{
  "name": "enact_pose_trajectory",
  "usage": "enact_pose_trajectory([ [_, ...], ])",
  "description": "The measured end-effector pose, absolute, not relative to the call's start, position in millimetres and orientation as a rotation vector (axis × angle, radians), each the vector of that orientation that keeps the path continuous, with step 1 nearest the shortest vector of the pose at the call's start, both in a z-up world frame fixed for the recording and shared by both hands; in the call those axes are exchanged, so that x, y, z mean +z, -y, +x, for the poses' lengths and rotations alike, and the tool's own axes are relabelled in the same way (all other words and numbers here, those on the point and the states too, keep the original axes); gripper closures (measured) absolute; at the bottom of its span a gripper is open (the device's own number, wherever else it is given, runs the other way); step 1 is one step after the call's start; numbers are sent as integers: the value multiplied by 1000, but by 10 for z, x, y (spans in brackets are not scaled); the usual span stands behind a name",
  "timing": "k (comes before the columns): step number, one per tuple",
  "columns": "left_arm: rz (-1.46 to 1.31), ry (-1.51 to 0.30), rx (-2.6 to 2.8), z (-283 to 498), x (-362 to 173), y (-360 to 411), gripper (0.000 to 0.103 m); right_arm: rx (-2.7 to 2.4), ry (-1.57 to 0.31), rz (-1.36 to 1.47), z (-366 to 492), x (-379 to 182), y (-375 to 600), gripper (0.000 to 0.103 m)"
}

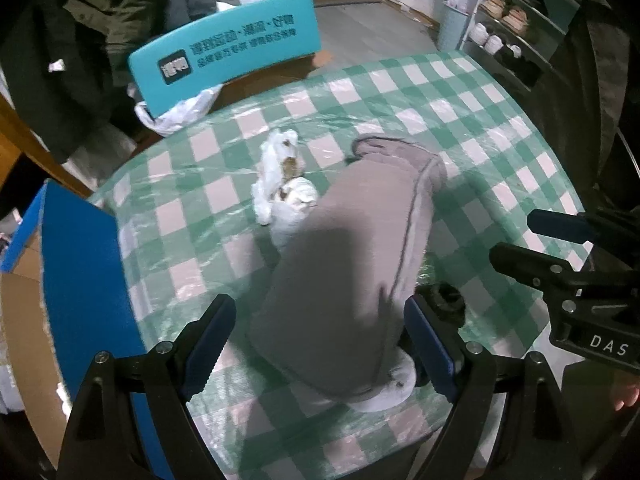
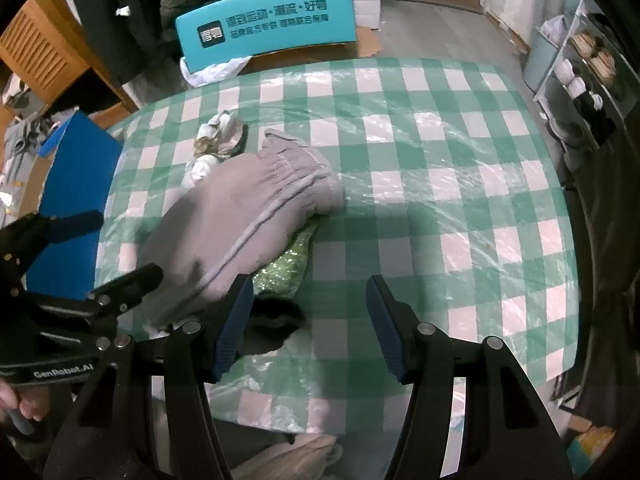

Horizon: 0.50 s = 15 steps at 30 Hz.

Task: Organize soft objects
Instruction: 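Grasp the grey fuzzy sock with the left tool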

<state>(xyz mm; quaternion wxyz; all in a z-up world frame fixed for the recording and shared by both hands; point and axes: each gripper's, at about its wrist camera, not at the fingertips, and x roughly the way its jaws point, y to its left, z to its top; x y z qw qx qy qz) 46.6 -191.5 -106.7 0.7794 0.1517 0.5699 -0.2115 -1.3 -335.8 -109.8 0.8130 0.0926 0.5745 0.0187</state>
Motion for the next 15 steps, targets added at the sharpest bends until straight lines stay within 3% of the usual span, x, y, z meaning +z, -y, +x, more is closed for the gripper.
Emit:
enact_pose_trajectory([
  [15, 468, -1276, -501, 401, -1441, 2260, 16, -14, -1256, 231, -28, -1210, 3570, 45],
])
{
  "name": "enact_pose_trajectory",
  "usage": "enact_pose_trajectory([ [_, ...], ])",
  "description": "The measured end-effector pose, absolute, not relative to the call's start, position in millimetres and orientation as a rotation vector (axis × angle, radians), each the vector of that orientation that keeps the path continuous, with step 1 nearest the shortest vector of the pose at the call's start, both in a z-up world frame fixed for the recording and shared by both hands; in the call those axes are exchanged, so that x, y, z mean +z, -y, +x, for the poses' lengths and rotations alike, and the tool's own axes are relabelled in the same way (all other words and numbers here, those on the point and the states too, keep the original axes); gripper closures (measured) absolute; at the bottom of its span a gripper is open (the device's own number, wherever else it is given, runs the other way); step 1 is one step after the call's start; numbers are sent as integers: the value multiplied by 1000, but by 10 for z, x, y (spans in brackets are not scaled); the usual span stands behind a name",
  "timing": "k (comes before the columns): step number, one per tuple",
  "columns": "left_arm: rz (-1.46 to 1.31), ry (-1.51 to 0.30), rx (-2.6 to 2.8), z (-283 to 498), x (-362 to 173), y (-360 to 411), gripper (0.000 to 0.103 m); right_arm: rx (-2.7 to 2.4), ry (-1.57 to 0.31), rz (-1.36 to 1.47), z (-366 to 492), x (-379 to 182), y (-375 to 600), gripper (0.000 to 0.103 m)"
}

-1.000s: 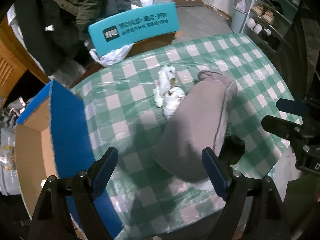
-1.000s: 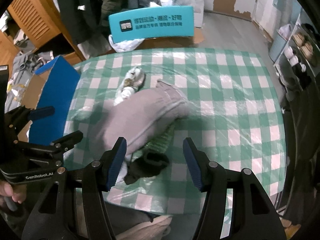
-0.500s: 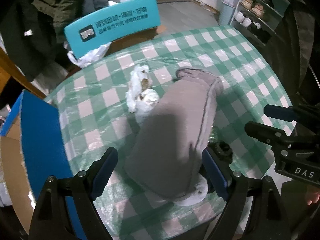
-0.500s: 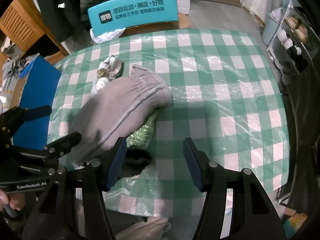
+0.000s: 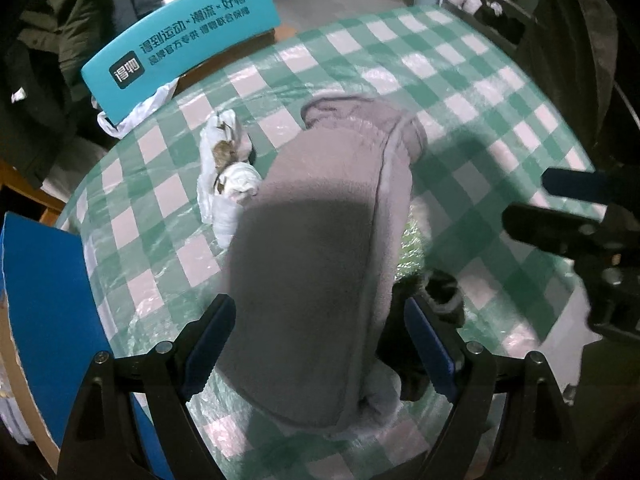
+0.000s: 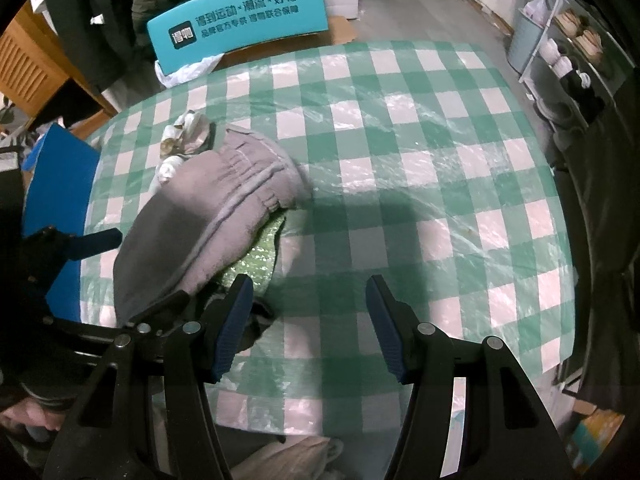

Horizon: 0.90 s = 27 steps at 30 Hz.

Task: Organize soft objects
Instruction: 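Grasp the grey fuzzy sock with the left tool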

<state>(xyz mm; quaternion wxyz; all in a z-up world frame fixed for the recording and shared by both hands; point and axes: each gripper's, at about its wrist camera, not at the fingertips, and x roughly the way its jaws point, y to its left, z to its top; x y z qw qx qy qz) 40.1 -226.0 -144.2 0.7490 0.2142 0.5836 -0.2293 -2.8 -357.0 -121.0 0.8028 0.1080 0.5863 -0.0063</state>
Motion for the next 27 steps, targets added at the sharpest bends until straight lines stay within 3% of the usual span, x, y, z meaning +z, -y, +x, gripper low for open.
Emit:
enact_pose_trajectory([
  [10, 482, -1284, -503, 426, -1569, 2214, 16, -16, -1261, 232, -31, -1241, 3591, 45],
  [18, 428, -1290, -507, 477, -1517, 2155, 59, -11, -1272, 223, -40, -1274, 3552, 45],
  [21, 408, -1283, -505, 489, -1468, 2128, 71, -9, -1276, 217, -39, -1275, 3530, 45],
  [27, 339, -1257, -511, 496, -1293, 2050, 76, -6, -1282, 199, -38, -1293, 3481, 45],
])
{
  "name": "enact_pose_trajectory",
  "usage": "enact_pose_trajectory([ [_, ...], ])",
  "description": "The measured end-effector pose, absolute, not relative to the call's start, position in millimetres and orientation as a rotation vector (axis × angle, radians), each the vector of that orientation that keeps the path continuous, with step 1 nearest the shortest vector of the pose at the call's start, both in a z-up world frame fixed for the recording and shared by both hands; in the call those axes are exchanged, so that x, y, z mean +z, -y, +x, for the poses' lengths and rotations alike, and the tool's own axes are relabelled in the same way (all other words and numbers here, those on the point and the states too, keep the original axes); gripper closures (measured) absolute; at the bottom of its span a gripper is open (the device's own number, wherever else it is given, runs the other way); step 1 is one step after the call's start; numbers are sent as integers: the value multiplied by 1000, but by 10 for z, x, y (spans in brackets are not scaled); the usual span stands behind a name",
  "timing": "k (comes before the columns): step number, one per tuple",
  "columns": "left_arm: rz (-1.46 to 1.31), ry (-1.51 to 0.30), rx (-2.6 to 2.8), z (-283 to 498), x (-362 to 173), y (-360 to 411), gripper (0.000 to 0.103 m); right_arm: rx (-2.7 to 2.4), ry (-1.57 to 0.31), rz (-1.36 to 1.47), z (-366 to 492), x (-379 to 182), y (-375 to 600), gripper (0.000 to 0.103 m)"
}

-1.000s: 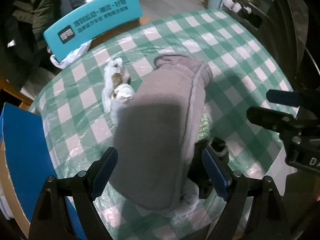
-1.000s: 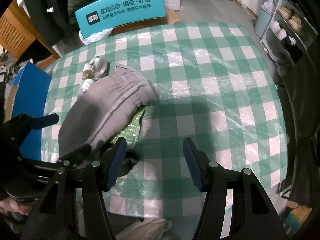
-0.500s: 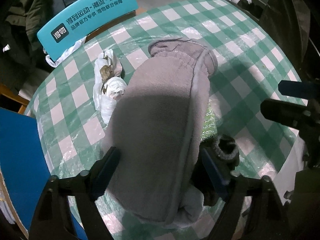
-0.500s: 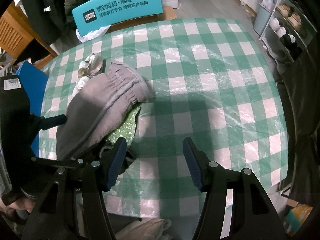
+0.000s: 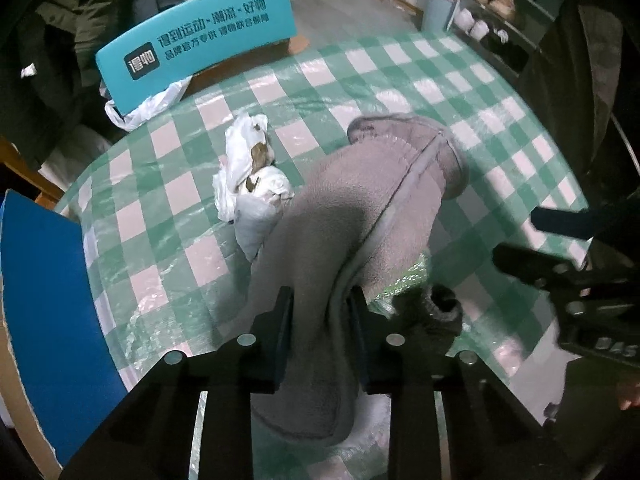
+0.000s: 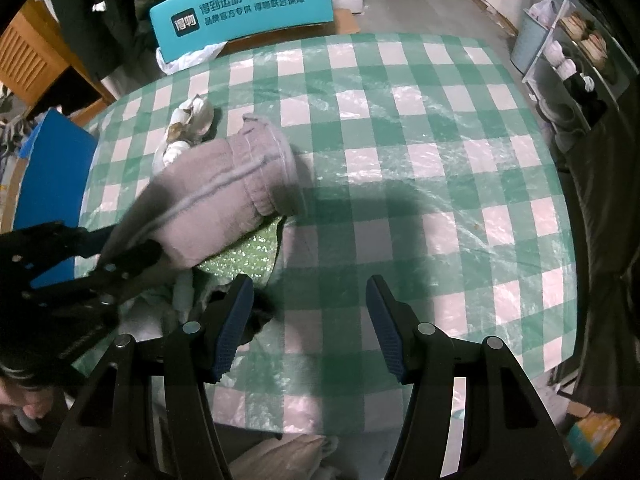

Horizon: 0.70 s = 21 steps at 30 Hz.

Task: Organize soft objects
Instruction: 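Grasp the grey fuzzy sock with the left tool, then lift the grey sock with the left tool while the right tool grasps the black knit item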

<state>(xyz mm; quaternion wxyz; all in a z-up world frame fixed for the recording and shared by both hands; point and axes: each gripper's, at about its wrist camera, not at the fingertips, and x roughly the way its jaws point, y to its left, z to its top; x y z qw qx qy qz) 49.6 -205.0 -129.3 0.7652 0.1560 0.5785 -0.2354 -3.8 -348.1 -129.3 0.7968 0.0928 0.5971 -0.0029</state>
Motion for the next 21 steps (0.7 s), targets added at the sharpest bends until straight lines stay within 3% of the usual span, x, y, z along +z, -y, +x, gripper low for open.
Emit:
enact_pose_trajectory([
  [21, 203, -1185, -436, 466, -833, 1499, 77, 102, -1334, 145, -59, -1557, 2905, 45],
])
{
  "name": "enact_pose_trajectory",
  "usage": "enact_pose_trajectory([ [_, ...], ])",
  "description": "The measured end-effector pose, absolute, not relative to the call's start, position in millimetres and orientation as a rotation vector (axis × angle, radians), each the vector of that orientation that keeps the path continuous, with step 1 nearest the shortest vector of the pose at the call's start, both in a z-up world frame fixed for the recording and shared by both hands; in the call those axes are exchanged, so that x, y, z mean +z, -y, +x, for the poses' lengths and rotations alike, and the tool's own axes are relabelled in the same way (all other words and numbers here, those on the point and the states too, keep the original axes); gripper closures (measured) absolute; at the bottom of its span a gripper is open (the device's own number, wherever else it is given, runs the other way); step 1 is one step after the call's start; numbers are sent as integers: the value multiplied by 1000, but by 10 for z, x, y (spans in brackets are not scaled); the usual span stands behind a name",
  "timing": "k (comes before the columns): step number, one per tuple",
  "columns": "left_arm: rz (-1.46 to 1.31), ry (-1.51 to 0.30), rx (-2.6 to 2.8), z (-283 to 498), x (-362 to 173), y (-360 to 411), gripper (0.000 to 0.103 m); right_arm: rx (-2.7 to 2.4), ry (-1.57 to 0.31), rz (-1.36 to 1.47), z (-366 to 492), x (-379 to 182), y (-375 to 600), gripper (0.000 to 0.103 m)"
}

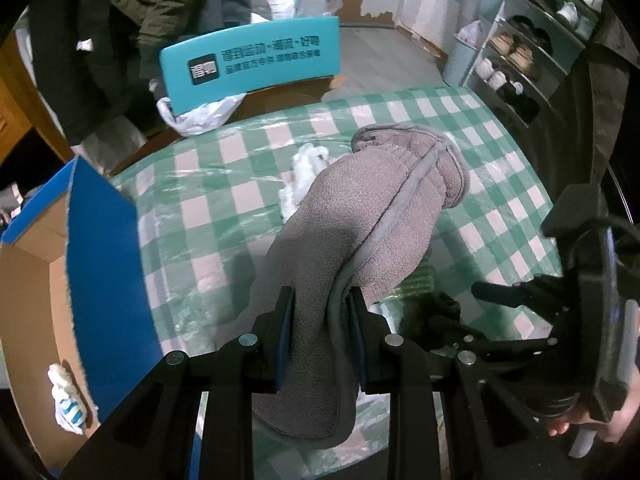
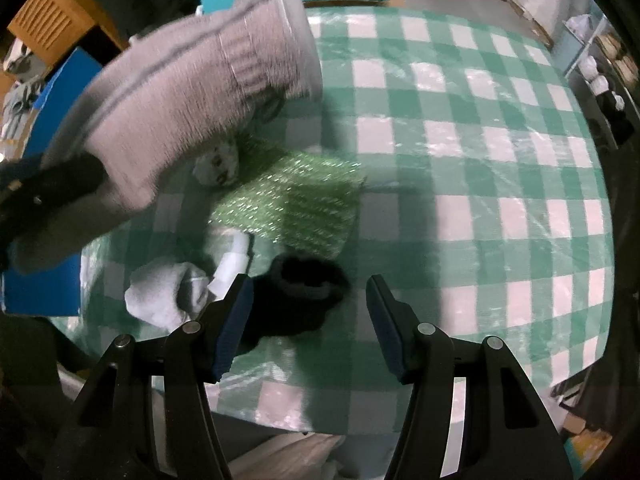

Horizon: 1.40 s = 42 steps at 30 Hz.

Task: Organize soft objects
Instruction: 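Lift the grey sock with the left tool while the right tool grasps the black knit item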

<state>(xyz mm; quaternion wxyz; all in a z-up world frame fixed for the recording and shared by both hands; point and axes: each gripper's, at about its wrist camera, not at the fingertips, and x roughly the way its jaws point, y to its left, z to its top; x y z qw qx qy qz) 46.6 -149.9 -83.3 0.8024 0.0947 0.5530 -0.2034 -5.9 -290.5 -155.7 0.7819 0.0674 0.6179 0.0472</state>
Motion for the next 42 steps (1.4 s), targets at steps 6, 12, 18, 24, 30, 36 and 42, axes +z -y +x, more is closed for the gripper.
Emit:
enact_pose_trajectory([
  [6, 188, -1177, -408, 454, -791, 1330, 77, 101, -1352, 120, -5, -1666, 2777, 45],
  [12, 166, -1187, -377, 466, -814, 1165, 77, 97, -1360, 127, 36, -1716, 2742, 45],
  [18, 144, -1202, -364, 467, -865, 1071, 77, 90, -1375, 132, 93, -1780, 2743, 45],
  [24, 130, -1213, -353, 470, -905, 1004, 77, 106, -1405, 100, 127, -1831, 2705, 53],
  [30, 120, -1203, -349, 454, -857, 942, 77, 118, -1393, 36, 131, -1745, 2587, 59],
  [36, 110, -1179, -354, 427, -748, 901, 77, 117, -1346, 38, 137, -1477, 2551, 59],
  [42, 100, -1159, -359, 388, -655, 853, 77, 106, -1296, 45, 179, -1184, 2593, 59],
])
